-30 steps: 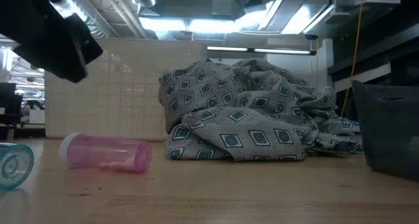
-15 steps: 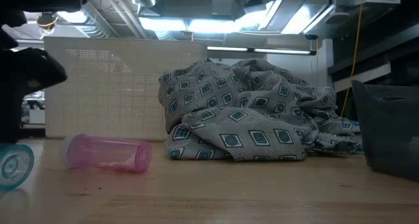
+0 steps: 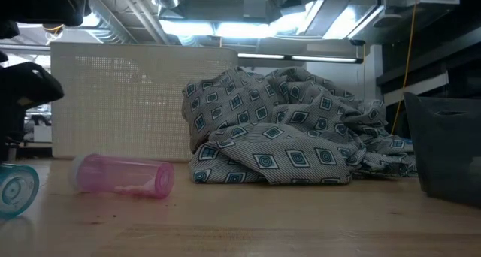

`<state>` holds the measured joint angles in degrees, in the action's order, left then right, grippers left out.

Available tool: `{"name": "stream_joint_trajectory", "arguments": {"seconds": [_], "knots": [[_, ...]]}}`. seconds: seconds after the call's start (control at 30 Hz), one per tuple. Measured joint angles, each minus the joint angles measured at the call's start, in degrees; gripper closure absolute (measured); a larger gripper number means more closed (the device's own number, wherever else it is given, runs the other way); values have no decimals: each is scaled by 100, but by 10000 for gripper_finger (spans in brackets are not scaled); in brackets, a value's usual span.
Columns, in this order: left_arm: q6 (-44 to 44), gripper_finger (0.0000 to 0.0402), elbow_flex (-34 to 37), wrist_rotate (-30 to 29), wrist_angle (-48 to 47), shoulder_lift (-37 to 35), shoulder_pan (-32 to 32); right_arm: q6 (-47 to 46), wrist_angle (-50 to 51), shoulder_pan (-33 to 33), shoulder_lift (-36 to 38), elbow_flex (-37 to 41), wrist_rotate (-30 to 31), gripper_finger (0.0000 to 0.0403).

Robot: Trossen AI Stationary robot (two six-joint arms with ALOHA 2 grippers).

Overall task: Pick & Place Medicine items
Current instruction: Put the blue pill bottle into the red bin

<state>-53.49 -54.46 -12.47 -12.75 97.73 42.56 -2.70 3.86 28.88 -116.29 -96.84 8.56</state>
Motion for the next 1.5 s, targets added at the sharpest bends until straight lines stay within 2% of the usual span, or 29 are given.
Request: {"name": "stream_joint_trajectory", "arguments": {"seconds": [0.3,0.7,0.87,1.2,1.5], "knots": [[-1,226,2,-64,-39,31,53,-4,6,2,0,0,0,193],[51,303,2,37,-96,31,55,-4,6,0,0,0,0,193],[122,322,2,44,-94,31,88,-4,4,2,0,0,-2,193],[8,330,2,195,-124,24,253,-116,4,2,0,0,-2,193],[-555,331,-9,372,-502,6,622,-113,2,2,0,0,-2,193]]}}
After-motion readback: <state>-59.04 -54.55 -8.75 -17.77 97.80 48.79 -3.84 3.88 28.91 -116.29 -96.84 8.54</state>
